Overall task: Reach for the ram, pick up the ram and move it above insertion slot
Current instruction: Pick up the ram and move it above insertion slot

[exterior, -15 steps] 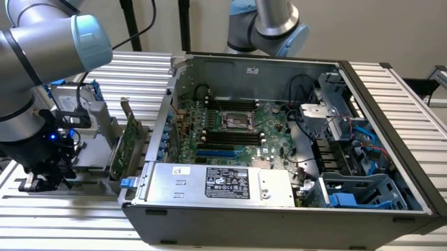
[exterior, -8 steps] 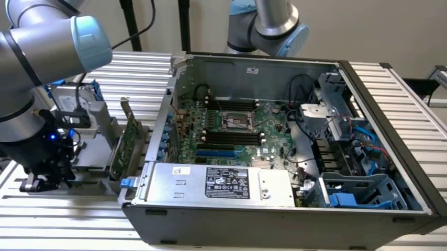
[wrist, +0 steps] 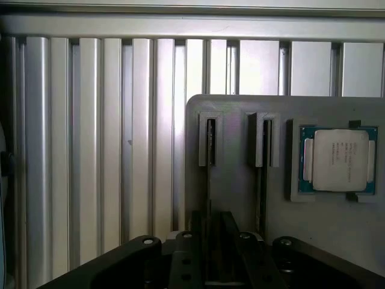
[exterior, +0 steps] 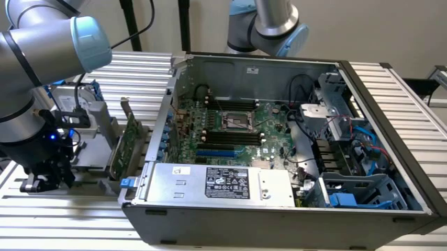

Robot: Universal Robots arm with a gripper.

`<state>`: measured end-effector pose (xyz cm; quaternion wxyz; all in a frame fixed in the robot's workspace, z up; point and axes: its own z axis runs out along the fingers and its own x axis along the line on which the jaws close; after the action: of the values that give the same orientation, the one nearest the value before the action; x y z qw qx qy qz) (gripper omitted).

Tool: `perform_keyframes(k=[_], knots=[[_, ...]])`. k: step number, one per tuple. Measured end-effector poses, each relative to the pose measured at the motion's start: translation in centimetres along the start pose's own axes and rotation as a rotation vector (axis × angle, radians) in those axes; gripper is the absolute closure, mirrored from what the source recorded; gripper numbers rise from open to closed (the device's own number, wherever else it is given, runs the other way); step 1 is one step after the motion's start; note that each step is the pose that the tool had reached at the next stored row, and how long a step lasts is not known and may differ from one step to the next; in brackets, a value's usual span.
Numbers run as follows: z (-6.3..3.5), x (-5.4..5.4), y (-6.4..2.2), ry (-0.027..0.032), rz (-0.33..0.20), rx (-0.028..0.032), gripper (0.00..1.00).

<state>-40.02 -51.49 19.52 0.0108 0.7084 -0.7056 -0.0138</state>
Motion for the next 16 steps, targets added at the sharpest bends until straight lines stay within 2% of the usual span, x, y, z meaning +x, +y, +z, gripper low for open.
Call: perform_keyframes(k=[2,3,9,16], knots=[[0.0,0.0,0.0,0.0,0.0,0.0,0.75],[0.0,0.0,0.0,0.0,0.0,0.0,0.82],[0.0,0.0,0.0,0.0001,0.0,0.0,0.86],[0.0,0.0,0.0,-0.0001,0.0,0.0002,0.86]])
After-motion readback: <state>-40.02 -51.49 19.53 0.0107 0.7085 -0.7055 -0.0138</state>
